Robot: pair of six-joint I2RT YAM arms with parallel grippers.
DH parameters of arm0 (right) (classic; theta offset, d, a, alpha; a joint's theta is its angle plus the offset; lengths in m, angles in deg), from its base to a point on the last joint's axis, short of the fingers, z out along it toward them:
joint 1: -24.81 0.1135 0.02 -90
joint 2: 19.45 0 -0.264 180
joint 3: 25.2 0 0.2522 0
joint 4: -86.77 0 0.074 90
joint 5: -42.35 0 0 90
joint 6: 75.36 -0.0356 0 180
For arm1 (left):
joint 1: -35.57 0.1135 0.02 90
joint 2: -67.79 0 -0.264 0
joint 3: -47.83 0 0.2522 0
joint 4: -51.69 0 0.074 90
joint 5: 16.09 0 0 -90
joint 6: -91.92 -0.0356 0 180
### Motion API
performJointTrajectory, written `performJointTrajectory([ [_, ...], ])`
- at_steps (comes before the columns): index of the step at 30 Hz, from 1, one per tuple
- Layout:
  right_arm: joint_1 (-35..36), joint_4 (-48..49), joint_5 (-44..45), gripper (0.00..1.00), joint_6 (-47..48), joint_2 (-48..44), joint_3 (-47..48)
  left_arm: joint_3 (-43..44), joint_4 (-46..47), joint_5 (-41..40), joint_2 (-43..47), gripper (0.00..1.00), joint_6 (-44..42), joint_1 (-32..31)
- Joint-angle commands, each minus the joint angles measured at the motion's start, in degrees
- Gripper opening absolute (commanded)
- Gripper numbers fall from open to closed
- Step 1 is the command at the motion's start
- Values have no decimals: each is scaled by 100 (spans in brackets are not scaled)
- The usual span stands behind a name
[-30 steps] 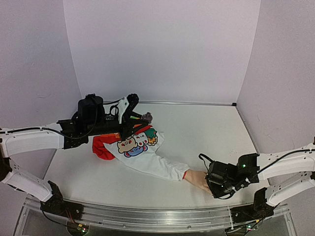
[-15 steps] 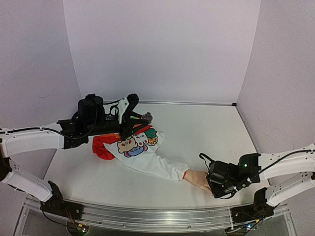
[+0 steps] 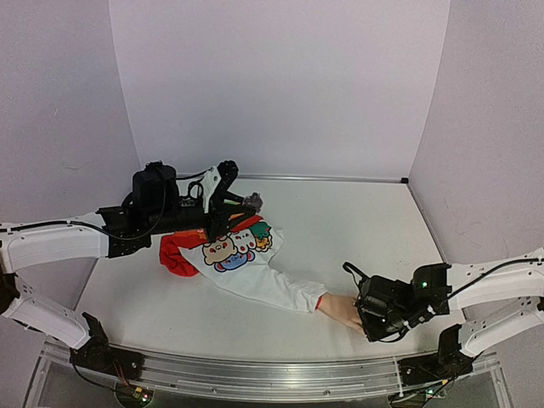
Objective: Paint the nails
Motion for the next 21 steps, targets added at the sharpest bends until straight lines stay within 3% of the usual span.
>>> performJointTrajectory([
  [1, 33, 53, 96, 0, -14, -79, 188, 19, 113, -60, 200, 0, -8, -12],
  [21, 28, -45, 74, 0, -160, 52, 60, 36, 90, -65, 189, 0, -14, -12],
])
